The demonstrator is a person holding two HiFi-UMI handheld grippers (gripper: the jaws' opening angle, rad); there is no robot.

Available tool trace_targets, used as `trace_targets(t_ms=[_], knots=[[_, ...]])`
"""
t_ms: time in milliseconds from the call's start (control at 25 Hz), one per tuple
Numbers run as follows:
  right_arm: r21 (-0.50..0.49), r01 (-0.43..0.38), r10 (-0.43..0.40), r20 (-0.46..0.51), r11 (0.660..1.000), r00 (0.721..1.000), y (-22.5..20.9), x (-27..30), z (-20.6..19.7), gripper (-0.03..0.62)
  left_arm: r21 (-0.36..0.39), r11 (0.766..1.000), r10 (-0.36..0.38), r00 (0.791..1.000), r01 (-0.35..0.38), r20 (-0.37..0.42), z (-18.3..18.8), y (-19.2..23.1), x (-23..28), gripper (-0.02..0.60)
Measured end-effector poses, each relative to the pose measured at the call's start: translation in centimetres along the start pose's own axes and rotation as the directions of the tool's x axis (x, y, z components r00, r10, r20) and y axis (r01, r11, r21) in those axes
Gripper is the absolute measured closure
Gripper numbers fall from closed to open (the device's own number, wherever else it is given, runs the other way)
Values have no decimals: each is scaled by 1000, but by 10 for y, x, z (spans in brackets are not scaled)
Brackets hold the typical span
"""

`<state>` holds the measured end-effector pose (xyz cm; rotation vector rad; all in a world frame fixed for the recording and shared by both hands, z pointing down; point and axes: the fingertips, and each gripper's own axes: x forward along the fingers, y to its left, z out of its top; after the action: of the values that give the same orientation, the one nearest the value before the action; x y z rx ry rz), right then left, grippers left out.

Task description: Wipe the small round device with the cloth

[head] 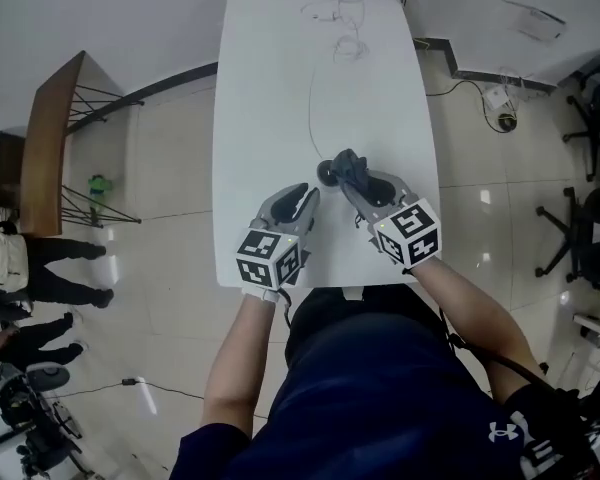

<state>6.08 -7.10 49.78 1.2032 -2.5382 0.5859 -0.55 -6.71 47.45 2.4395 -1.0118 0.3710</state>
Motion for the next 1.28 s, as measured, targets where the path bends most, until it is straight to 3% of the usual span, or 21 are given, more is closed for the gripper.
trace_targets(t_ms=[120, 240, 360, 520, 640, 800, 920, 1000, 1040, 1160, 1280], knots=[[-168, -44, 25, -116, 985, 993, 34, 22, -16, 503, -54, 998, 21, 1000, -21, -4, -8, 21, -6, 500], [-328, -67, -11, -229, 942, 973, 47, 34, -32, 503, -87, 995, 42, 999, -42, -13, -17, 34, -15, 502], [-357, -88, -22, -292, 930, 956, 48, 40, -46, 503, -99, 994, 32, 999, -35, -33, -27, 37, -16, 503], [-308, -152, 25, -379, 939, 925, 52, 45, -69, 503, -119, 993, 24, 999, -26, -25, -26, 34, -10, 503], [-211, -135, 45, -384, 968, 922, 49, 50, -79, 503, -133, 991, 15, 1000, -15, 1, -17, 30, -10, 503], [-40, -122, 103, -331, 992, 938, 43, 45, -78, 503, -164, 986, 19, 1000, -16, 17, -15, 32, -15, 505], [141, -157, 184, -209, 977, 960, 39, 35, -50, 503, -191, 981, 40, 999, -36, 15, -20, 38, -19, 505], [336, -162, 207, -101, 928, 973, 24, 27, -30, 503, -199, 979, 54, 999, -52, 2, -26, 40, -20, 511], [445, -166, 208, -45, 880, 977, 13, 23, -23, 503, -203, 977, 58, 998, -58, -8, -29, 40, -19, 514], [717, -207, 208, 87, 666, 974, -19, 15, -22, 503, -217, 975, 52, 998, -56, -24, -32, 35, -15, 514], [866, -213, 185, 143, 452, 972, -41, 8, -49, 503, -215, 976, 36, 999, -41, -28, -32, 25, -10, 514]])
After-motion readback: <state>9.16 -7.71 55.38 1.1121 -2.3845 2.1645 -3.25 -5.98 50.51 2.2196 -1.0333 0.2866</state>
